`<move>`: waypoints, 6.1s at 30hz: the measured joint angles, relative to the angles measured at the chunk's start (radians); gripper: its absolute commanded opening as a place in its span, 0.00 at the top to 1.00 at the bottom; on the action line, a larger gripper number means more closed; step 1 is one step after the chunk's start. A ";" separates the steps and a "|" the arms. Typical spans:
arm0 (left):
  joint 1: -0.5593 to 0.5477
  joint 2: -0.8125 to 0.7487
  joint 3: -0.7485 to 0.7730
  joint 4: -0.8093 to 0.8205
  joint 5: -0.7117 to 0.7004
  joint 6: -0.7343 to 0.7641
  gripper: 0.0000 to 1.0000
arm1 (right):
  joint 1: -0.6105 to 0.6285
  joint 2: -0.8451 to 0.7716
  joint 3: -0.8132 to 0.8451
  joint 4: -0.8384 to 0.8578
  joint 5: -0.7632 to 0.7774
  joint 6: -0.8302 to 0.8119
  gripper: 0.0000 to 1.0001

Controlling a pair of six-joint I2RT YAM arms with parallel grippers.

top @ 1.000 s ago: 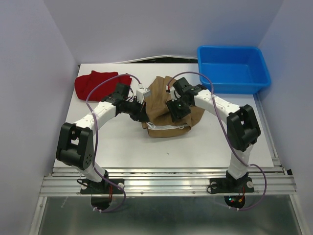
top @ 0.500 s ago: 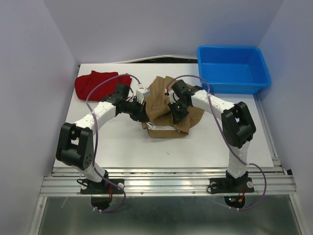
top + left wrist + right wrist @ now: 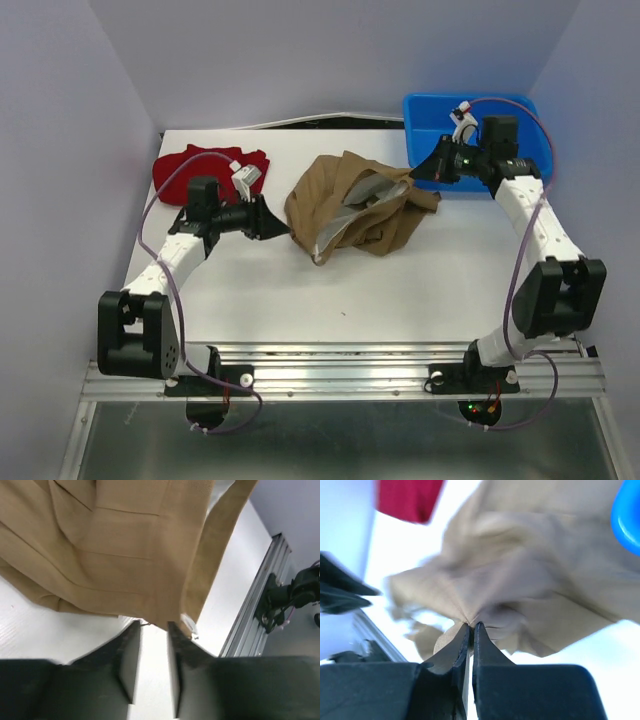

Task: Fold and stack the skirts
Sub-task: Flatten the skirt out

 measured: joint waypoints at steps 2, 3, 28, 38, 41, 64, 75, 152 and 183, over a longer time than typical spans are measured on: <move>0.017 -0.032 -0.062 0.089 0.025 -0.071 0.31 | -0.035 -0.082 -0.029 0.050 -0.050 0.033 0.99; 0.018 -0.055 -0.108 0.134 0.042 -0.106 0.30 | -0.034 -0.127 -0.055 0.087 -0.077 0.049 0.99; -0.569 -0.026 -0.110 -0.042 -0.583 0.827 0.20 | 0.000 -0.232 -0.359 0.171 -0.066 0.132 0.99; -0.579 0.147 -0.127 0.076 -0.592 1.278 0.22 | 0.000 -0.232 -0.359 0.171 -0.016 0.141 0.99; -0.592 0.186 -0.127 0.099 -0.576 1.372 0.24 | -0.003 -0.232 -0.359 0.171 -0.001 0.145 0.99; -0.375 -0.217 -0.021 -0.282 -0.316 1.340 1.00 | -0.177 -0.232 -0.440 0.146 -0.017 0.174 0.90; -0.108 -0.011 0.093 -0.437 -0.109 1.017 1.00 | -0.177 -0.182 -0.399 0.131 -0.138 -0.173 0.13; 0.108 0.131 0.033 -0.648 -0.109 1.497 0.14 | 0.336 -0.325 -0.733 0.570 0.074 -0.577 0.99; -0.028 -0.100 -0.434 -0.029 -0.196 2.026 0.29 | 0.155 -0.006 -0.602 0.574 -0.040 -0.020 0.99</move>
